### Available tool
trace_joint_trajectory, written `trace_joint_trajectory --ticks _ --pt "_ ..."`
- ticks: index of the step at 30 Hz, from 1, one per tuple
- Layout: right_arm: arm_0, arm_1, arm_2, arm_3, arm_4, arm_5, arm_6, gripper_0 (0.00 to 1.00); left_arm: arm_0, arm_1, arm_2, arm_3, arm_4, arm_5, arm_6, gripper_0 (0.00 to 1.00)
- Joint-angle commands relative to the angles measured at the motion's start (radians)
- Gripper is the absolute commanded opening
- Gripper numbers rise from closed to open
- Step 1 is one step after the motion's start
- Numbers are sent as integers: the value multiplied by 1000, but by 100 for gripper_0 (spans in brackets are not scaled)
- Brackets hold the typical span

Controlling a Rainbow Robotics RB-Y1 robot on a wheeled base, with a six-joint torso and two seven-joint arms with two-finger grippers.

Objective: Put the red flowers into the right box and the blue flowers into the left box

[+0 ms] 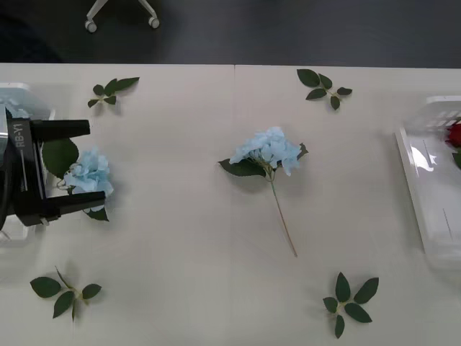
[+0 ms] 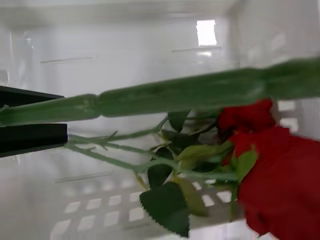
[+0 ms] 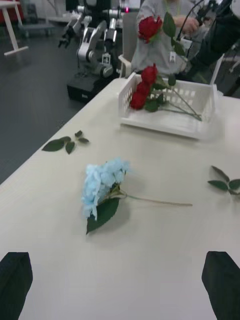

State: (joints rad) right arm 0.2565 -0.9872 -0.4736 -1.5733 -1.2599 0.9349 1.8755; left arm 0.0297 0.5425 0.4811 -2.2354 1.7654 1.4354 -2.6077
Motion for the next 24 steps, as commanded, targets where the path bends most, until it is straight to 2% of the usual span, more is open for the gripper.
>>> trace_joint_trajectory --ticks 1,11,24 --pt "-31 -21 36 47 70 -16 -4 0 38 36 42 -36 19 0 28 100" --pt "-109 -21 138 144 129 -27 -3 0 50 36 99 -36 0 66 37 100" --pt "-143 -19 247 165 162 -27 -1 0 39 36 50 -36 -172 66 40 100"
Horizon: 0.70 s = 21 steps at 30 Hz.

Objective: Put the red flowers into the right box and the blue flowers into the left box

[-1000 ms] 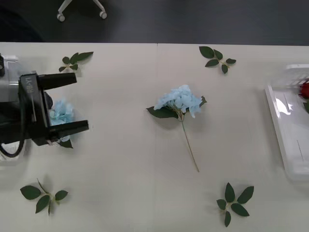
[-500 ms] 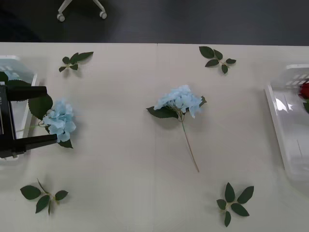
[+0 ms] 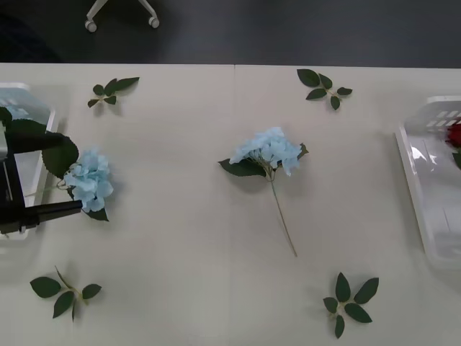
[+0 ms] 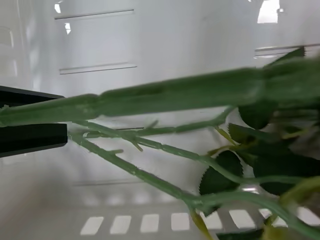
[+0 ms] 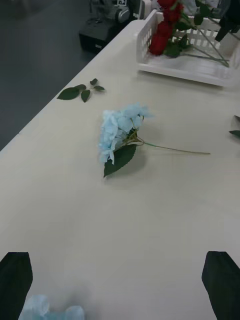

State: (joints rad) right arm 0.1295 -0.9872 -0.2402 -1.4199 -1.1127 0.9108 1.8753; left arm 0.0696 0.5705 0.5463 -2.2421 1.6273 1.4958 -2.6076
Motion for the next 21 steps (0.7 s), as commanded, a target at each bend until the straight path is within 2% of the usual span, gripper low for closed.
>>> trace_joint_trajectory --ticks 1,16,17,18,19,21 --pt "-16 -15 15 16 16 -3 1 0 -2 8 -23 -30 -44 6 38 100" --pt "-85 62 16 61 74 -3 -10 0 -10 8 -63 -31 -92 6 38 100" --pt "-91 65 16 62 80 -3 -10 6 -10 8 -63 -31 -92 6 38 100" --pt "-93 64 16 67 83 -3 -12 17 -10 8 -63 -31 -92 6 38 100" --pt "-96 64 16 71 90 -3 -10 41 -10 8 -63 -31 -92 6 38 100" --pt "-97 65 16 71 96 -7 -12 68 -10 8 -63 -31 -92 6 38 100"
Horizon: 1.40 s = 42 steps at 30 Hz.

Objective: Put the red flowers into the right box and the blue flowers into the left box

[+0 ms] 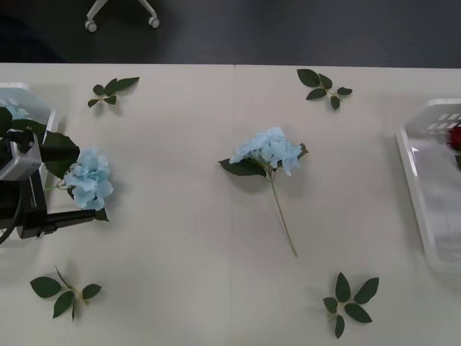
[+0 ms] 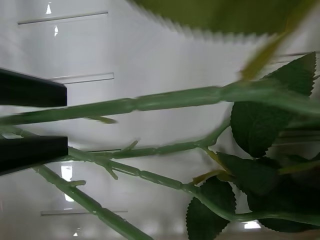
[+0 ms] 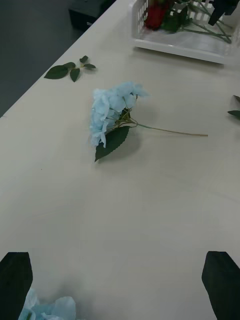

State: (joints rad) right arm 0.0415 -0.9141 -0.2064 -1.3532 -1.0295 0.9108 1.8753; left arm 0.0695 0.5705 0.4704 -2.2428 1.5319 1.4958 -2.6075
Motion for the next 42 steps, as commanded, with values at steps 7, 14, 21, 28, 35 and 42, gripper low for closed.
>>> trace_joint_trajectory --ticks 7,14,21,28,35,42 --pt "-12 -8 -18 5 11 -9 -22 73 -10 8 13 -31 4 6 38 100" --pt "-23 -9 -44 -3 -109 8 -27 73 -10 8 13 -31 4 6 38 100" --pt "-38 -9 -188 -119 -195 252 -30 73 -10 8 13 -31 4 6 38 100" --pt "-57 -9 -217 -274 -320 402 -87 73 -10 8 13 -31 4 6 38 100" --pt "-60 -6 -59 -503 -368 349 -245 73 -10 8 13 -31 4 6 38 100" --pt "-127 136 177 -670 -150 307 -409 73 -10 8 13 -31 4 6 38 100"
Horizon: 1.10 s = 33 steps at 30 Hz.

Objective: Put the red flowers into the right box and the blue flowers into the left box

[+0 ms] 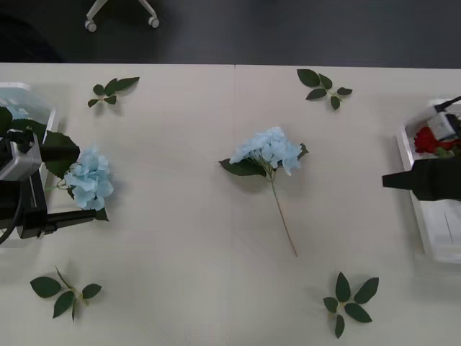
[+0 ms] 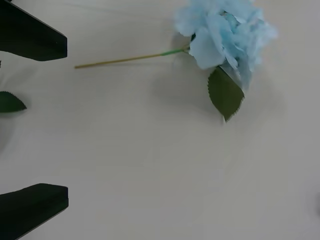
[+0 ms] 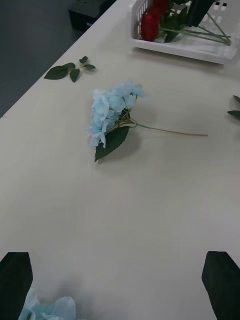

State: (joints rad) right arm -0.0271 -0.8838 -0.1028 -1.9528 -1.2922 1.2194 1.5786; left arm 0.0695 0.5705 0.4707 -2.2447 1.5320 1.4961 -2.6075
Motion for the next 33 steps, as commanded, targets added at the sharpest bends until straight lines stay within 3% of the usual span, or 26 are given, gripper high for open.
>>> trace_joint_trajectory --ticks 1,7,12,22,33 --pt "-63 121 91 -78 136 -1 -121 73 -10 8 13 -29 3 6 38 100" --pt "-99 295 232 -107 360 0 -200 73 -10 8 13 -29 3 6 38 100" --pt "-112 376 325 -110 505 0 -210 72 -10 8 13 -29 3 6 38 100" --pt "-163 407 534 -110 768 0 -400 73 -10 8 13 -29 3 6 38 100" --pt "-197 402 634 -89 933 20 -572 73 -10 8 13 -29 3 6 38 100"
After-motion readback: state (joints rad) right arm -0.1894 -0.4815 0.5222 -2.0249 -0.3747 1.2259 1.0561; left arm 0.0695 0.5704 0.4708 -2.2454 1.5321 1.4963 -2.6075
